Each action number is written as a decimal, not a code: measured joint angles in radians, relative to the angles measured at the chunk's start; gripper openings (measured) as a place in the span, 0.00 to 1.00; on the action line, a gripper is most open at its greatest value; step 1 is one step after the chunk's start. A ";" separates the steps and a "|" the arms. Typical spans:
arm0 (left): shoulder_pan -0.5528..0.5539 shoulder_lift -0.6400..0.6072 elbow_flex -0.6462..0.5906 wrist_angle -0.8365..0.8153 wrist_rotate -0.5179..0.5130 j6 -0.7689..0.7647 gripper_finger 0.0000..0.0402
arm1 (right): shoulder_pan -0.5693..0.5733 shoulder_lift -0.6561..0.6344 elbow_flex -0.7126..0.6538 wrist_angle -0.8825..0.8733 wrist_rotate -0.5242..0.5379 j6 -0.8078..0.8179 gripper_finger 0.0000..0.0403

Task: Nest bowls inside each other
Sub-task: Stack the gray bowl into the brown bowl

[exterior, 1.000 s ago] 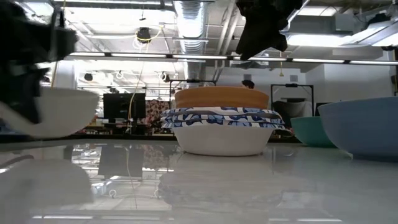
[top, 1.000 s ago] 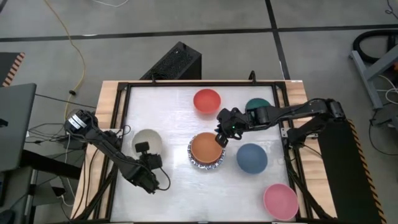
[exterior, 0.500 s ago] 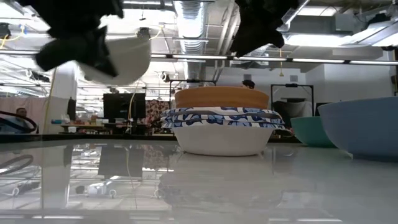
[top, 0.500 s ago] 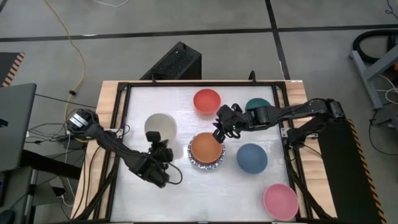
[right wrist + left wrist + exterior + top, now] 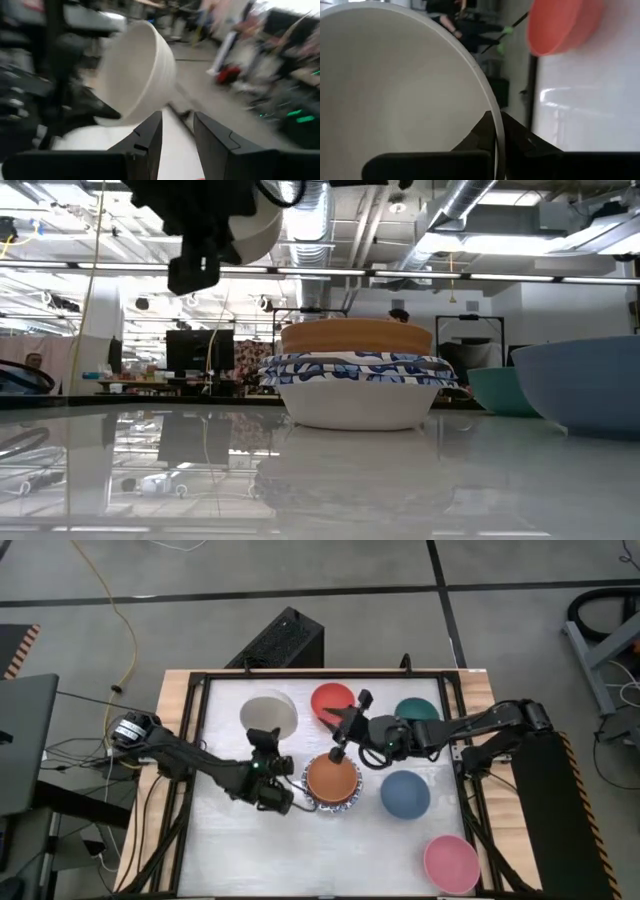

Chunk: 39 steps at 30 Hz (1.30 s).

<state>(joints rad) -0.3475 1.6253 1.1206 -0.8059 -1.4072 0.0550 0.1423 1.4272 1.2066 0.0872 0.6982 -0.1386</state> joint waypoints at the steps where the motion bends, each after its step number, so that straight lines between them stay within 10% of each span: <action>1: 0.014 0.000 0.000 0.005 -0.013 0.020 0.00 | 0.004 0.014 -0.001 0.039 0.029 -0.050 0.33; 10: 0.090 0.000 0.000 0.082 -0.047 0.126 0.00 | -0.013 0.158 0.056 0.266 0.097 -0.237 0.33; 39: 0.092 0.000 0.000 0.241 -0.056 0.511 0.00 | -0.100 0.247 0.204 0.215 0.031 -0.174 0.33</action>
<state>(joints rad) -0.2554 1.6249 1.1202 -0.5645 -1.4635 0.5662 0.0422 1.6745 1.4109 0.3025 0.7288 -0.3127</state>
